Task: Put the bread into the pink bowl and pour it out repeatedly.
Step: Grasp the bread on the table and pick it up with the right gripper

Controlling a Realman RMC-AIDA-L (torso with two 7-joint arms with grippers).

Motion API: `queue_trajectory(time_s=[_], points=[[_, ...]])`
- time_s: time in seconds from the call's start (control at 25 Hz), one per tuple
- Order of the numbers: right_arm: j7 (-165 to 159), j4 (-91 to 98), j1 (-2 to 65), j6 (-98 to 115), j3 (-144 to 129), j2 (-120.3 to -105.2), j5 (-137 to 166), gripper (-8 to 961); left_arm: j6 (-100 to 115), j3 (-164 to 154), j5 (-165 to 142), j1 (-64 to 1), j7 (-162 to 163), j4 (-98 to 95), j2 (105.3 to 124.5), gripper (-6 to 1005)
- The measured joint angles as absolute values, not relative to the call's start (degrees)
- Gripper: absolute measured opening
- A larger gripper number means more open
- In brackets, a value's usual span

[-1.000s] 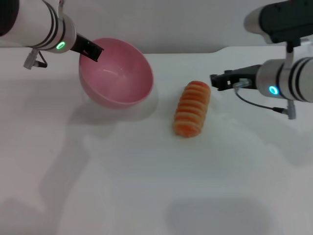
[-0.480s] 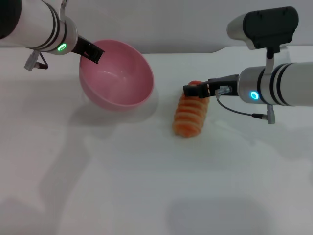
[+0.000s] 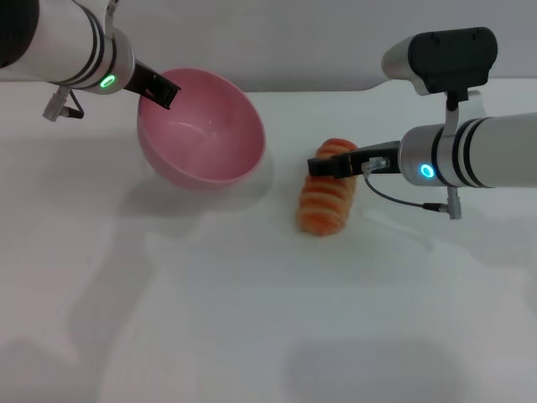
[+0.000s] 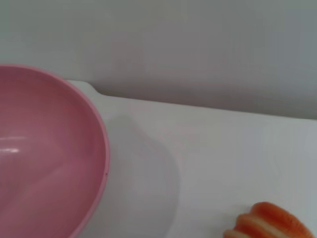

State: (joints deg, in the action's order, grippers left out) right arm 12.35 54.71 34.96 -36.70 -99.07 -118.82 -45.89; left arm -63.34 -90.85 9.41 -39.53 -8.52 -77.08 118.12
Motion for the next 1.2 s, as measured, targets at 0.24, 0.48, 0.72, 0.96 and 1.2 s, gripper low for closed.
queue_trajectory(time_s=[0.24, 0.48, 0.72, 0.96, 1.2], points=[[15.65, 49.51, 37.47, -36.11, -98.83, -118.75, -49.78, 784, -63.49, -91.33, 9.40, -39.55, -8.53, -77.08, 118.13, 125], [15.74, 48.79, 37.51, -35.81, -98.40, -118.80, -49.90, 785, -63.55, -91.52, 9.40, -39.55, -8.53, -77.08, 118.13, 125], [15.74, 47.10, 37.78, -35.66, -98.11, -118.86, -50.23, 784, -63.62, -91.63, 9.40, -39.47, -8.58, -77.09, 118.13, 126], [15.74, 44.83, 38.97, -35.59, -98.04, -118.92, -50.30, 782, -63.64, -91.64, 9.40, -39.47, -8.82, -77.08, 118.12, 126], [16.11, 44.41, 38.82, -35.76, -96.70, -118.90, -50.44, 779, -63.48, -91.64, 9.40, -39.13, -9.02, -77.08, 118.04, 127]])
